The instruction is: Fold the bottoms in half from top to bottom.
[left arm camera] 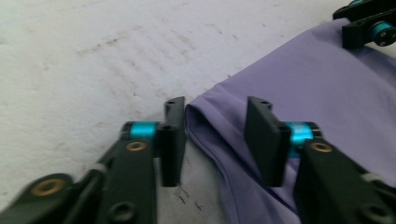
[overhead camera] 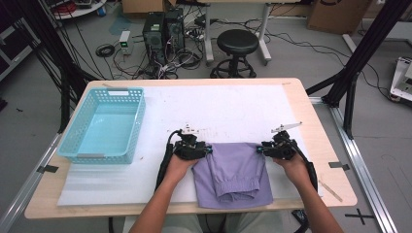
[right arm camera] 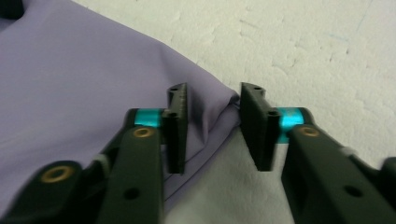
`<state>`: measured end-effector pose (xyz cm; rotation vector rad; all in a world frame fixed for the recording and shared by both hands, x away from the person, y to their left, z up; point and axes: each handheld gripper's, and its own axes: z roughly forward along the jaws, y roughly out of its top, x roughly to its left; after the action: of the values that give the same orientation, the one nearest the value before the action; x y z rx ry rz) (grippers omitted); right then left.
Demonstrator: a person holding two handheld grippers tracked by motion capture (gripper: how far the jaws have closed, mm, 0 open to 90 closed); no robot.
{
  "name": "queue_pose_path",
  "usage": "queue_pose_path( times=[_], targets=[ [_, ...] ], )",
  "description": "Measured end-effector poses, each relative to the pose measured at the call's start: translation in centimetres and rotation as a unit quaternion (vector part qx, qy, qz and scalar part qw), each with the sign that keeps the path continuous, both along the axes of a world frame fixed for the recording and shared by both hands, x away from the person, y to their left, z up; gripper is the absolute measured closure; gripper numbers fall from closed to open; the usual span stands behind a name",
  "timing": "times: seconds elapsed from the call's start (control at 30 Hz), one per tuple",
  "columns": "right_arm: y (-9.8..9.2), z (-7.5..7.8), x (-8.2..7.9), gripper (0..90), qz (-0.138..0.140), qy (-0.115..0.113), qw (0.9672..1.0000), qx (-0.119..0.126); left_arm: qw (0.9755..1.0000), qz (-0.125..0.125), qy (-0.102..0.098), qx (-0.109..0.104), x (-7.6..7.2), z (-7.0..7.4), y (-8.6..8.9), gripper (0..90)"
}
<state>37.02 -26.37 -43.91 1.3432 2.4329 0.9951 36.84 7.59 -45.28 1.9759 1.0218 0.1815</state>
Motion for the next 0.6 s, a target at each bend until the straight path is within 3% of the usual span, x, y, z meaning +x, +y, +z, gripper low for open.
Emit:
queue_pose_path(
  times=[0.03,0.1,0.17,0.37,0.6],
  targets=[
    [-0.1,0.1,0.1,81.4,0.008,0.002,0.9999,0.011,1.0,-0.004,-0.005,0.007,0.0,0.1,-0.2,80.8],
    [-0.1,0.2,0.2,84.4,0.014,0.002,0.9998,0.011,0.9998,-0.002,-0.012,0.016,0.3,0.4,-0.3,85.8],
    [-0.1,0.3,0.4,85.1,0.01,-0.009,0.9999,0.01,0.9998,0.008,-0.019,0.006,1.0,1.1,-0.2,86.1],
    [0.5,1.1,2.0,85.5,-0.016,-0.04,0.9989,0.017,0.999,0.019,-0.037,0.019,3.6,2.7,0.1,86.0],
    [2.1,2.0,4.6,85.3,-0.025,-0.056,0.9979,0.018,0.9975,0.055,-0.046,-0.001,5.5,2.3,1.6,85.3]
  ],
)
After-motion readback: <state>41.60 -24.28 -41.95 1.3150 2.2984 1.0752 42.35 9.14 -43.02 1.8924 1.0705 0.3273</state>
